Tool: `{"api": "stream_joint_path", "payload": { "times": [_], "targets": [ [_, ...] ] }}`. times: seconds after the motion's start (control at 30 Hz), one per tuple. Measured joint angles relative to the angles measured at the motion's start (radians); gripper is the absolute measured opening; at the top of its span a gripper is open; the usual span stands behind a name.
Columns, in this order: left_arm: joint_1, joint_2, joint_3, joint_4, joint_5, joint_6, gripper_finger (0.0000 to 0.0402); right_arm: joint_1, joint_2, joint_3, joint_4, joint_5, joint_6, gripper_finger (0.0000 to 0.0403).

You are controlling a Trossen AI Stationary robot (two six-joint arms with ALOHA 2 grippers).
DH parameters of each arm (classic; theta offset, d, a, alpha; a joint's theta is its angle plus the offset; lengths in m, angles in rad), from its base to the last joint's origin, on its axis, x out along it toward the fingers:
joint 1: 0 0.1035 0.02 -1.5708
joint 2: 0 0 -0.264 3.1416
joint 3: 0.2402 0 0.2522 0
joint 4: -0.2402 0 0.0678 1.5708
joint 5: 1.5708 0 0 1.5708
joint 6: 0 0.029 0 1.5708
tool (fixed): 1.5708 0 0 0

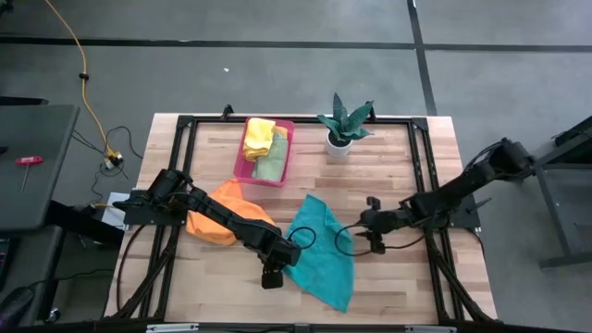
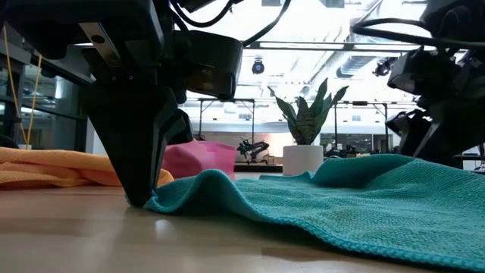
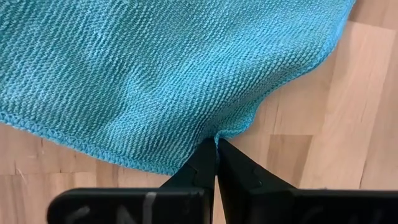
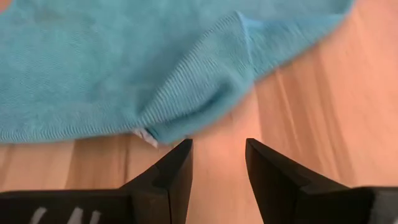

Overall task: Fold microfiber towels
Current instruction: Fold the blue microfiber cloth

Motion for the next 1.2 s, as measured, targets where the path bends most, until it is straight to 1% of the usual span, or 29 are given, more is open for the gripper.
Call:
{"api": "stream_joint_path", "payload": {
  "times": [0.07, 0.17, 0.37, 0.53, 0.67, 0.8, 0.9, 1.0, 1.07, 1.2],
  "targets": [
    [0.003, 0.000, 0.000, 0.000, 0.000, -0.004, 0.0001, 0.000, 0.043, 0.010, 0.038, -0.006, -0.011, 0.0138],
    [0.007, 0.000, 0.000, 0.003, 0.003, -0.010, 0.0001, 0.000, 0.096, 0.043, 0.046, -0.007, -0.047, 0.0138],
    [0.009, 0.000, 0.000, 0.003, 0.003, -0.013, 0.0001, 0.000, 0.164, 0.155, 0.051, 0.000, -0.125, 0.0138],
    [0.009, 0.000, 0.000, 0.002, 0.003, -0.002, 0.0001, 0.000, 0.252, 0.247, 0.051, 0.003, -0.182, 0.0138],
    [0.009, 0.000, 0.001, 0.000, 0.003, 0.002, 0.0001, 0.000, 0.348, 0.292, 0.047, -0.008, -0.174, 0.0138],
    [0.009, 0.000, 0.001, -0.001, 0.002, 0.004, 0.0001, 0.000, 0.422, 0.329, 0.026, -0.012, -0.119, 0.0138],
    [0.009, 0.000, 0.001, -0.004, 0.002, 0.009, 0.0001, -0.001, 0.425, 0.365, -0.038, -0.010, -0.095, 0.0138],
    [0.010, 0.000, 0.001, -0.004, 0.000, 0.021, 0.0001, 0.000, 0.387, 0.396, -0.136, 0.004, -0.098, 0.0138],
    [0.014, 0.000, 0.001, -0.002, 0.001, 0.031, 0.0001, 0.000, 0.340, 0.417, -0.203, 0.022, -0.115, 0.0138],
    [0.017, 0.000, 0.001, -0.003, 0.003, 0.050, 0.0001, -0.002, 0.210, 0.420, -0.379, 0.108, -0.089, 0.0138]
  ]
}}
